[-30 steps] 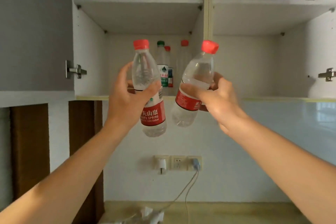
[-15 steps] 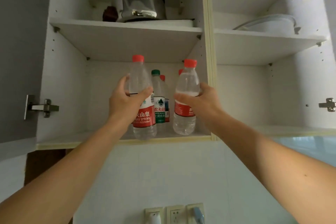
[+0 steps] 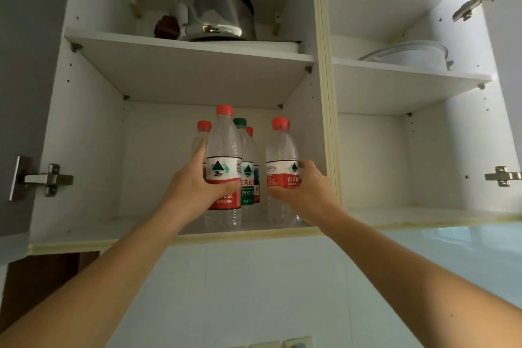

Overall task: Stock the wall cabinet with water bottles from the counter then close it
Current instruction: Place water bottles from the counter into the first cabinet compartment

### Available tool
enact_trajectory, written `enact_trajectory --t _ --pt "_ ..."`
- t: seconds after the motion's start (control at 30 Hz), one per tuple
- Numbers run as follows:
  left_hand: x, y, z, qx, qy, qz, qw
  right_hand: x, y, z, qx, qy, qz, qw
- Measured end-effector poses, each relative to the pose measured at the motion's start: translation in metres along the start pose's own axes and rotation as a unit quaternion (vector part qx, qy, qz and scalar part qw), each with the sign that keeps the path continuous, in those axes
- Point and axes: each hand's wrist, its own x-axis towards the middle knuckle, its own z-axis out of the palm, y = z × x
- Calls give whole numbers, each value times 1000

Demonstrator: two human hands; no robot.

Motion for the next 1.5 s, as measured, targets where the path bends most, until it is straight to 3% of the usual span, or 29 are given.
enact_trajectory --t 0.37,0.63,0.9,1.13,1.33,1.5 --pt "5 -16 24 68 35 -12 997 6 12 18 -66 44 -8 997" --pt "8 -11 42 117 62 -48 990 4 16 32 -46 58 14 997" --pt "-5 -1 41 132 54 -72 987 -41 26 14 -98 41 -108 989" --pt "-37 28 42 91 136 -95 982 -100 21 -44 -73 8 -190 979" --pt "-80 83 59 57 154 -22 986 -135 19 -77 -20 -3 -156 987" --pt "-141 109 63 -18 128 -52 990 -173 38 -86 58 -16 -113 992"
